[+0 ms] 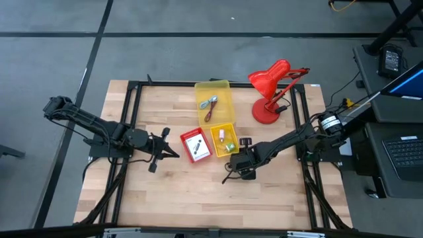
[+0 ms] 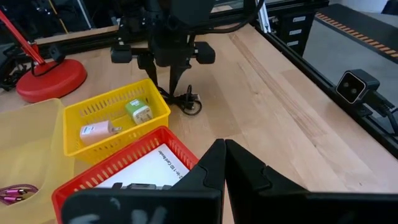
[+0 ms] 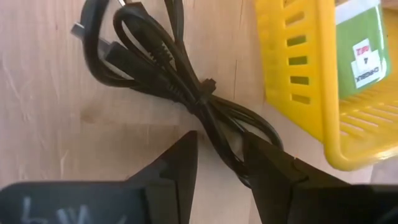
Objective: Pick and place items into bin
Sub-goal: Put the black cable wire into the top yellow bin
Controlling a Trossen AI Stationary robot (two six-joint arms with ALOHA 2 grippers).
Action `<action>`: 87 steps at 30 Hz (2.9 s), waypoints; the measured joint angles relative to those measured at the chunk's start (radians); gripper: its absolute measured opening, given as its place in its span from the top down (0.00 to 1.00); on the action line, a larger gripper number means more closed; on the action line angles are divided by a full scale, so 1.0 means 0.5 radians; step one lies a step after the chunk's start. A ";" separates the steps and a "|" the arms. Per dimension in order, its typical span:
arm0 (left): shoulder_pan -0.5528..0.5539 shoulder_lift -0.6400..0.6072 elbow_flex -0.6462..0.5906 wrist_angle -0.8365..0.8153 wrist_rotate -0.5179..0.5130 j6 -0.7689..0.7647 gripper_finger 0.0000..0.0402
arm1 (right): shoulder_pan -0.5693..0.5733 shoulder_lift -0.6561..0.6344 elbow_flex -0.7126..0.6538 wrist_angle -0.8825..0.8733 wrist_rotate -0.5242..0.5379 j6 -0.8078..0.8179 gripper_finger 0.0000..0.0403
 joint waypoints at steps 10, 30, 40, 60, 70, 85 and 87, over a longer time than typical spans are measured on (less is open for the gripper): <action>-0.001 0.001 0.000 -0.014 0.002 0.000 0.99 | -0.002 0.036 0.001 -0.007 -0.004 0.008 0.70; -0.001 0.001 0.000 -0.014 0.002 0.002 0.99 | 0.092 -0.002 -0.004 -0.067 -0.164 0.335 1.00; 0.000 0.001 0.000 -0.013 0.002 0.036 0.99 | 0.260 -0.283 -0.014 -0.001 -0.210 0.422 1.00; 0.000 0.000 0.000 -0.012 0.002 0.031 0.99 | 0.359 -0.565 -0.584 1.571 -0.021 0.231 1.00; 0.000 0.000 0.000 0.057 -0.003 0.044 0.99 | 0.299 -0.861 -0.916 2.330 0.094 -0.122 1.00; 0.000 0.000 0.000 0.077 -0.004 0.106 0.99 | 0.162 -0.851 -0.928 2.542 0.151 -0.187 1.00; 0.000 0.000 0.000 0.077 -0.004 0.107 0.99 | 0.145 -0.851 -0.928 2.538 0.354 -0.103 1.00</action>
